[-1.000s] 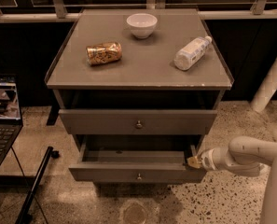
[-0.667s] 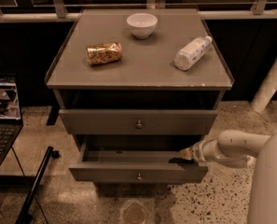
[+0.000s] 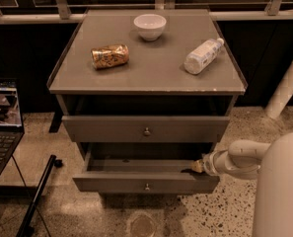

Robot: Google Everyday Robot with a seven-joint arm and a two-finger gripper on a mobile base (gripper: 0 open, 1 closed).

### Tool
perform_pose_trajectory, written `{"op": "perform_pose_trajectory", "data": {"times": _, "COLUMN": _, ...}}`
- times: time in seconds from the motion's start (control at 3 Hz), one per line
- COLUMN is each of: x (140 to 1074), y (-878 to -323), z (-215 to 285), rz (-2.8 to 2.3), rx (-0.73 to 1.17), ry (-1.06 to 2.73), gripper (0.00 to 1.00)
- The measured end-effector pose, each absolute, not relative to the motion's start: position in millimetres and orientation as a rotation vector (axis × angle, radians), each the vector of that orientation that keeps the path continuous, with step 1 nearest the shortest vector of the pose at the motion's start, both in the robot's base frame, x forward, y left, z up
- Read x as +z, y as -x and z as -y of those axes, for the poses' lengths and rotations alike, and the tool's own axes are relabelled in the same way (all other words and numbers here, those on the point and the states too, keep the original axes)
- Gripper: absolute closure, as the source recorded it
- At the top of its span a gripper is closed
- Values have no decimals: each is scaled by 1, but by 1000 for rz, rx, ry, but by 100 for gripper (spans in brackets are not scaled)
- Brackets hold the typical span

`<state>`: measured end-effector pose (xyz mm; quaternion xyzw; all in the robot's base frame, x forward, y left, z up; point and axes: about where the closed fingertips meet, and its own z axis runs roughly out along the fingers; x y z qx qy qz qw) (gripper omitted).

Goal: Open middle drawer

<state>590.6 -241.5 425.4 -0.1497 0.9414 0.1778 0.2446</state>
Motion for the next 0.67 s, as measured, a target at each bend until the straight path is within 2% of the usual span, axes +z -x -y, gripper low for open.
{"op": "perform_pose_trajectory", "data": {"times": 0.67, "x": 409, "y": -584, "z": 247, "rz": -2611, "rx": 481, "ry": 388, "gripper": 100}}
